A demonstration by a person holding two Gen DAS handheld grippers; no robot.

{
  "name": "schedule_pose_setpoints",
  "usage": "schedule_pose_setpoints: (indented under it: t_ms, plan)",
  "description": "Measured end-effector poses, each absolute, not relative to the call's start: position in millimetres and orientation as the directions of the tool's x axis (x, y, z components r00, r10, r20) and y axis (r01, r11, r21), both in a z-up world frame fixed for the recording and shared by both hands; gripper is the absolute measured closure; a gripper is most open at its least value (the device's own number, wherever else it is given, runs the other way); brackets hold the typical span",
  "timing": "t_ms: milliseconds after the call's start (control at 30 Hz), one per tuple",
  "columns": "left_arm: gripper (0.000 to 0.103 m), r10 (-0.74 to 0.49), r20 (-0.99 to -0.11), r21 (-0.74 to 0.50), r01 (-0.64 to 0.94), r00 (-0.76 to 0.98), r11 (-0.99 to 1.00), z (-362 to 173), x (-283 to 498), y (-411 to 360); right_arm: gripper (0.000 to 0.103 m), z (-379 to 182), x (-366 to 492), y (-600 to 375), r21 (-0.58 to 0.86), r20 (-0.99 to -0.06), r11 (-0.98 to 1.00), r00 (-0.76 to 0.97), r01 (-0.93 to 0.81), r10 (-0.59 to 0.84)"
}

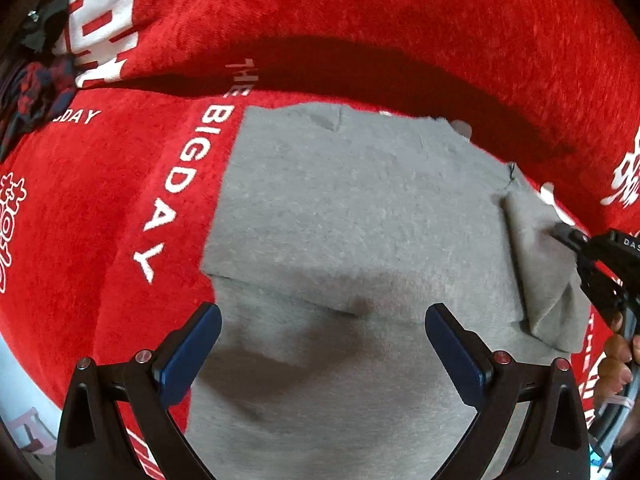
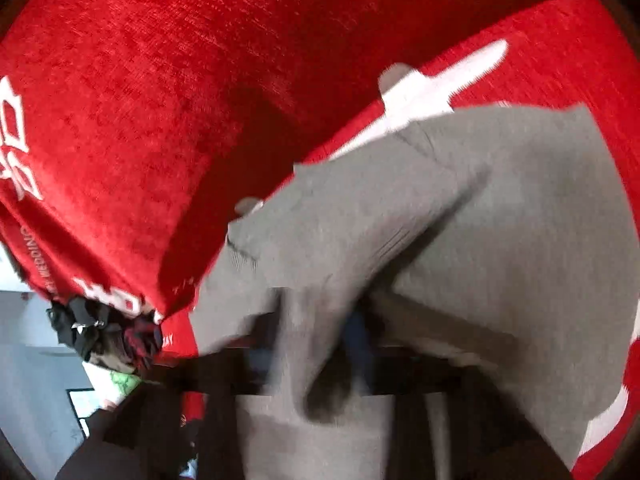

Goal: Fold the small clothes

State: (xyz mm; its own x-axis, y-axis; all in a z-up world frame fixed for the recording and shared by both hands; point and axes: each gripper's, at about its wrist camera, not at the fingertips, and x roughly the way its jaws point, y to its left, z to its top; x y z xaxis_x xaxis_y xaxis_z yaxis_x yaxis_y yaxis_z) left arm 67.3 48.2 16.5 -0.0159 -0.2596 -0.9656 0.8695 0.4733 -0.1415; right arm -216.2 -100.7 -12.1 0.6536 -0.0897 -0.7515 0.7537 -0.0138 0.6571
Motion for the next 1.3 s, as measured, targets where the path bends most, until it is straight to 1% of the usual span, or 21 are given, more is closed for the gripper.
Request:
schedule_pose_setpoints:
  t_ms: [133, 233, 300, 333, 400, 433, 467, 500, 533, 567, 633, 800, 967, 1000, 1033, 1067, 1100, 1133, 1200, 1267, 1300]
  plan:
    - [0.001, -0.283, -0.959, -0.174, 0.858, -0.035, 0.484, 19, 81, 52, 0.095, 13, -159, -90, 0.649, -0.739, 0.25, 0.673, 0.719, -0.019]
    - [0.001, -0.287, -0.957, -0.193, 0.846, -0.05, 0.498, 18, 88, 52, 0.095, 14, -111, -64, 0.575, -0.785, 0.437, 0.617, 0.692, 0.055]
    - [0.001, -0.293, -0.954, -0.213, 0.842, -0.068, 0.496, 17, 89, 52, 0.095, 7, -90, -48, 0.528, -0.82, 0.517, 0.563, 0.674, 0.103]
    - [0.001, -0.294, -0.952, -0.223, 0.843, -0.08, 0.49, 16, 89, 52, 0.091, 3, -84, -40, 0.511, -0.834, 0.542, 0.538, 0.667, 0.125]
    - [0.001, -0.293, -0.951, -0.239, 0.844, -0.103, 0.479, 13, 87, 49, 0.09, -7, -78, -27, 0.47, -0.865, 0.586, 0.477, 0.661, 0.155]
    - [0.001, -0.292, -0.948, -0.256, 0.846, -0.125, 0.469, 10, 85, 46, 0.087, -9, -80, -22, 0.456, -0.874, 0.604, 0.458, 0.654, 0.164]
    - [0.001, -0.29, -0.946, -0.268, 0.846, -0.142, 0.461, 8, 83, 44, 0.08, -8, -82, -19, 0.451, -0.875, 0.616, 0.454, 0.645, 0.165]
    - [0.001, -0.289, -0.944, -0.282, 0.845, -0.16, 0.453, 7, 80, 41, 0.075, -6, -84, -16, 0.452, -0.874, 0.623, 0.457, 0.638, 0.166]
    - [0.001, -0.287, -0.941, -0.298, 0.844, -0.18, 0.447, 4, 77, 38, 0.064, -3, -87, -15, 0.458, -0.871, 0.621, 0.461, 0.637, 0.169]
    - [0.001, -0.284, -0.935, -0.324, 0.838, -0.213, 0.439, 0, 73, 34, 0.06, -1, -92, -17, 0.464, -0.868, 0.608, 0.466, 0.644, 0.169]
    - [0.001, -0.278, -0.925, -0.362, 0.827, -0.26, 0.431, -7, 66, 25, 0.06, 2, -108, -21, 0.482, -0.862, 0.558, 0.477, 0.676, 0.168]
    - [0.001, -0.263, -0.915, -0.397, 0.801, -0.306, 0.449, -20, 55, 3, 0.06, 1, -177, -29, 0.545, -0.835, 0.36, 0.531, 0.757, 0.146]
    - [0.002, -0.286, -0.891, -0.451, 0.755, -0.351, 0.476, -23, 52, -16, 0.06, -6, -258, -32, 0.593, -0.806, 0.101, 0.588, 0.799, 0.074]
    - [0.018, -0.295, -0.887, -0.459, 0.745, -0.355, 0.485, -23, 53, -19, 0.06, -9, -273, -32, 0.604, -0.796, 0.038, 0.602, 0.796, 0.054]
    - [0.043, -0.296, -0.884, -0.466, 0.737, -0.362, 0.489, -23, 53, -21, 0.06, -13, -291, -30, 0.616, -0.787, -0.038, 0.617, 0.787, 0.027]
    - [0.057, -0.287, -0.882, -0.471, 0.73, -0.374, 0.496, -26, 53, -25, 0.06, -17, -305, -29, 0.626, -0.777, -0.102, 0.63, 0.773, 0.002]
    - [0.088, -0.28, -0.88, -0.475, 0.724, -0.384, 0.5, -29, 54, -27, 0.06, -22, -317, -28, 0.637, -0.766, -0.171, 0.642, 0.752, -0.028]
    - [0.095, -0.275, -0.876, -0.483, 0.718, -0.397, 0.501, -31, 54, -30, 0.06, -28, -331, -27, 0.649, -0.752, -0.25, 0.656, 0.719, -0.067]
    - [0.095, -0.309, -0.868, -0.495, 0.723, -0.389, 0.482, -23, 56, -32, 0.06, -39, -353, -26, 0.671, -0.724, -0.38, 0.674, 0.637, -0.147]
    - [0.095, -0.347, -0.858, -0.506, 0.741, -0.379, 0.442, -9, 56, -31, 0.06, -47, -365, -27, 0.687, -0.701, -0.456, 0.68, 0.565, -0.214]
    - [0.095, -0.359, -0.855, -0.507, 0.749, -0.374, 0.426, -3, 55, -30, 0.063, -50, -368, -28, 0.693, -0.691, -0.487, 0.682, 0.532, -0.238]
